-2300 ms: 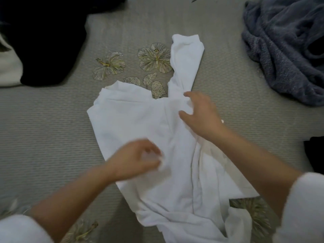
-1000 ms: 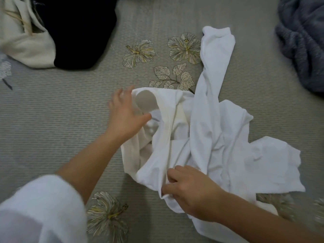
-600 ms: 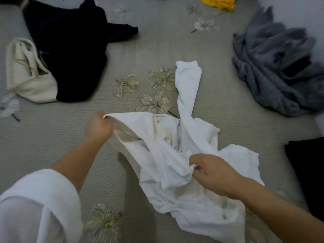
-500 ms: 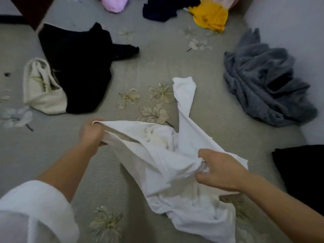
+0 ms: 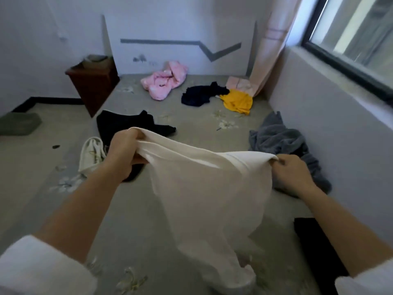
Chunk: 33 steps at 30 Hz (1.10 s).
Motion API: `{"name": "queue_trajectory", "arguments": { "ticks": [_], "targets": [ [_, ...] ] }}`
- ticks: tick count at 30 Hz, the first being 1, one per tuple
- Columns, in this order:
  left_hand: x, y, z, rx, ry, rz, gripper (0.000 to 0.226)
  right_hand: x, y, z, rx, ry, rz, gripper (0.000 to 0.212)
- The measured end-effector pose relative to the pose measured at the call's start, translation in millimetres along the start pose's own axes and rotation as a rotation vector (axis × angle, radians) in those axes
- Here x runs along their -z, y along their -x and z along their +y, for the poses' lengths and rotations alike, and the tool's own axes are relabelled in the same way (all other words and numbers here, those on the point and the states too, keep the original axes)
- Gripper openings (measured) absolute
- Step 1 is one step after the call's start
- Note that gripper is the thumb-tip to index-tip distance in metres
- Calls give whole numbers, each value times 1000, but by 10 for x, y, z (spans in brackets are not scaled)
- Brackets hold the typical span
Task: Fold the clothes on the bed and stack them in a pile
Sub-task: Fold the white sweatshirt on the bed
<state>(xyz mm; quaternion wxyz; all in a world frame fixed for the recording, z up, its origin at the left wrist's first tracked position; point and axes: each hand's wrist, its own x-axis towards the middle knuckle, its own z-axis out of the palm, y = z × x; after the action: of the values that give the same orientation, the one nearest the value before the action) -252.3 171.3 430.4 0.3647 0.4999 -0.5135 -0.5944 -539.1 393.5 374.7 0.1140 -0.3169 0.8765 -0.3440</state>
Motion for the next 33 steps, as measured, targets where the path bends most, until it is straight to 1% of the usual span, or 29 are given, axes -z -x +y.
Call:
{"name": "queue_trajectory", "arguments": {
  "ticks": [2, 4, 5, 6, 7, 8, 9, 10, 11, 12, 14, 17, 18, 21, 22, 25, 26, 27, 28, 29, 31, 32, 33],
  "targets": [
    [-136, 167, 257, -53, -13, -56, 19, 28, 32, -106, -185, -404, -37, 28],
    [-278, 315, 454, -78, 0, -78, 21, 16, 65, -201, -221, -617, -19, 13],
    [-343, 383, 534, -89, 15, -77, 21, -1, 108, -260, -194, -675, -41, 11],
    [-402, 442, 605, -101, 30, -77, 19, -17, 163, -319, -176, -712, -97, 30],
    [-455, 495, 668, -113, 45, -81, 18, -46, 214, -370, -177, -724, -163, 56],
    [-500, 547, 721, -124, 56, -88, 18, -82, 256, -418, -187, -688, -198, 84],
    [-536, 592, 772, -133, 64, -92, 18, -128, 274, -461, -174, -607, -197, 106],
    [-564, 632, 814, -142, 69, -92, 18, -171, 284, -511, -146, -498, -172, 120],
    [-584, 668, 853, -152, 72, -91, 18, -218, 275, -558, -128, -397, -124, 124],
    [-594, 693, 889, -162, 70, -93, 19, -250, 266, -618, -125, -316, -76, 124],
    [-597, 733, 950, -183, 63, -98, 19, -317, 226, -722, -126, -200, -3, 121],
    [-558, 783, 1038, -204, 60, -96, 18, -369, 150, -818, -119, -190, 10, 114],
    [-544, 803, 1065, -215, 58, -104, 19, -369, 117, -846, -123, -180, 27, 106],
    [-509, 840, 1122, -254, 64, -123, 22, -311, -6, -920, -123, -108, 133, 61],
    [-503, 844, 1140, -261, 67, -127, 22, -278, -45, -922, -97, -75, 145, 48],
    [-480, 789, 1203, -279, 101, -82, 27, -168, -171, -829, 28, 200, 78, 15],
    [-471, 747, 1216, -283, 115, -45, 29, -114, -224, -774, 31, 257, 53, 9],
    [-462, 700, 1218, -285, 125, -11, 31, -42, -283, -715, 17, 283, 34, 7],
    [-450, 641, 1206, -284, 132, 18, 32, 53, -340, -691, -18, 272, 2, 10],
    [-430, 577, 1178, -278, 135, 44, 32, 168, -404, -704, -74, 197, -47, 15],
    [-384, 442, 1089, -242, 134, 105, 31, 423, -493, -828, -202, -106, -191, 20],
    [-366, 377, 1042, -218, 146, 140, 31, 558, -497, -919, -241, -240, -248, 20],
    [-339, 316, 998, -190, 172, 172, 31, 696, -484, -1019, -234, -329, -273, 21]
  ]
}}
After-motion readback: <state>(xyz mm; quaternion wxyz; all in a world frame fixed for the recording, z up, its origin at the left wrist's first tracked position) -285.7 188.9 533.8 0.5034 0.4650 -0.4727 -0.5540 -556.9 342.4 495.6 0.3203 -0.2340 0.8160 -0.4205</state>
